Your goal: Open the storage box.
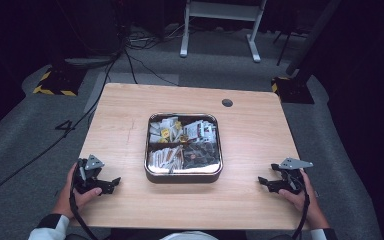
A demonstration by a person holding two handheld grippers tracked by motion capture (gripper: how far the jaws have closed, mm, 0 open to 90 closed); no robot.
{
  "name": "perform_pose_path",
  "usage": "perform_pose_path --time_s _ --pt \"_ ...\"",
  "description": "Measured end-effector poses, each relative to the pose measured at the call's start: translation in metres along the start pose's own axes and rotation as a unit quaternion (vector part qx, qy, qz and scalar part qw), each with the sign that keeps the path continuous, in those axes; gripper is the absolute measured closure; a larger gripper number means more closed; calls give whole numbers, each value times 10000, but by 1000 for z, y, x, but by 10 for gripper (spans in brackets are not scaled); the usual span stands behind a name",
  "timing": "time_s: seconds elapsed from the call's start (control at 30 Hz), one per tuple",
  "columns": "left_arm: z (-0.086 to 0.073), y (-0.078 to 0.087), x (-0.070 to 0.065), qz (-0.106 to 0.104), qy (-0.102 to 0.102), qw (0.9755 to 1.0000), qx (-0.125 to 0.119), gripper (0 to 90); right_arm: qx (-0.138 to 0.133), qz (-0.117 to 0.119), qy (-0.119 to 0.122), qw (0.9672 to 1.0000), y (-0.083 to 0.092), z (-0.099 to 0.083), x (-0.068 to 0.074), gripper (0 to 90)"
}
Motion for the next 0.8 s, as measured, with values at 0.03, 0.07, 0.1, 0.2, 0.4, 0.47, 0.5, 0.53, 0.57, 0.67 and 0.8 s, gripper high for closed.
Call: perform_pose_path --time_s 0.03,0.07,0.1,0.2,0.4,0.47,0.5,0.53,0.57,0.67,0.8 --pt "0 0 0 0 0 10000 0 0 0 0 0 10000 0 0 0 170" --pt "0 0 0 -3 -1 10000 -1 0 1 6 1 10000 0 0 0 170" --pt "0 0 0 -1 -3 10000 -1 0 3 9 5 10000 0 0 0 170" --pt "0 0 0 3 -14 10000 -3 2 2 9 2 10000 0 0 0 170" --pt "0 0 0 -12 -19 10000 -2 2 66 -28 -22 10000 1 0 -1 180" --pt "0 0 1 -23 -24 10000 10 1 203 5 -56 9998 2 2 -2 195" --pt "0 0 1 -29 -28 10000 12 1 203 5 -56 9998 2 2 -2 195" --pt "1 0 1 -33 -26 10000 8 1 206 190 -150 9995 1 6 -4 225" --pt "1 0 1 -33 -26 10000 8 1 206 190 -150 9995 1 6 -4 225" --pt "1 0 1 -40 -24 10000 10 1 122 264 -35 9996 -3 17 -2 238" --pt "1 -1 0 -26 -23 10000 -1 1 18 359 23 9994 -3 30 1 273"
Point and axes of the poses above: each handheld gripper's, and its own axes: y roughly backward along the jaws, z roughly out of its top, x roughly to its left, the point moved 4 cm from there along -y, roughly forward along the jaws, and after that the axes turned 7 degrees about -z, right-handed, at the moved point
